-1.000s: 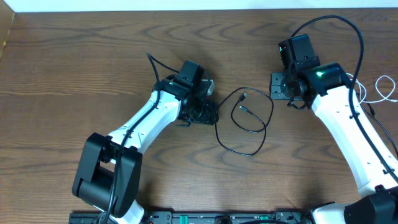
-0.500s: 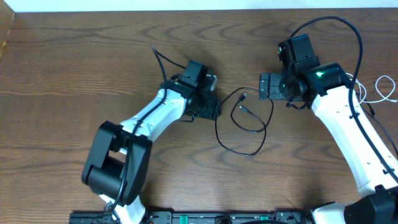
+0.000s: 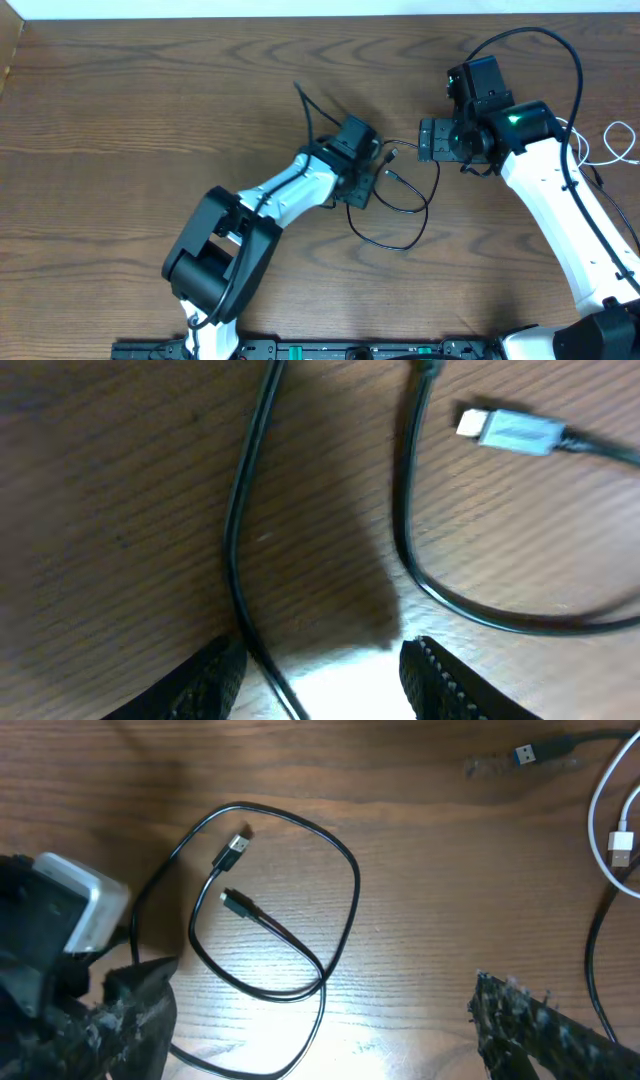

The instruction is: Untangle cables

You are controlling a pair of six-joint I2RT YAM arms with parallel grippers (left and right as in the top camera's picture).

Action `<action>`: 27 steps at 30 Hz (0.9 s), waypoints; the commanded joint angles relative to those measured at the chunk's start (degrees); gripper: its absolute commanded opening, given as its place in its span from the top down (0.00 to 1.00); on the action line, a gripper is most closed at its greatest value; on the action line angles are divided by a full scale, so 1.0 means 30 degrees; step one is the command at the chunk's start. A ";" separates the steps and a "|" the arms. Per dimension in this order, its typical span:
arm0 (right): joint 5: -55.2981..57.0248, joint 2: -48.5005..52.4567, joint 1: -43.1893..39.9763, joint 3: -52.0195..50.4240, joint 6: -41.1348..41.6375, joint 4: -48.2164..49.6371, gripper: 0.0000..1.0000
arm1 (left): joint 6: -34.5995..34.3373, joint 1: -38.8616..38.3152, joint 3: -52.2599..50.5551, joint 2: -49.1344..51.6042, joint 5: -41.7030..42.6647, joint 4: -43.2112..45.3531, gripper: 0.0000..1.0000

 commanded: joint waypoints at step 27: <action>0.0117 0.0182 -0.0051 -0.0102 0.0044 -0.0495 0.10 | -0.1005 -0.0721 -0.0801 -0.5209 -0.6098 -0.2696 0.93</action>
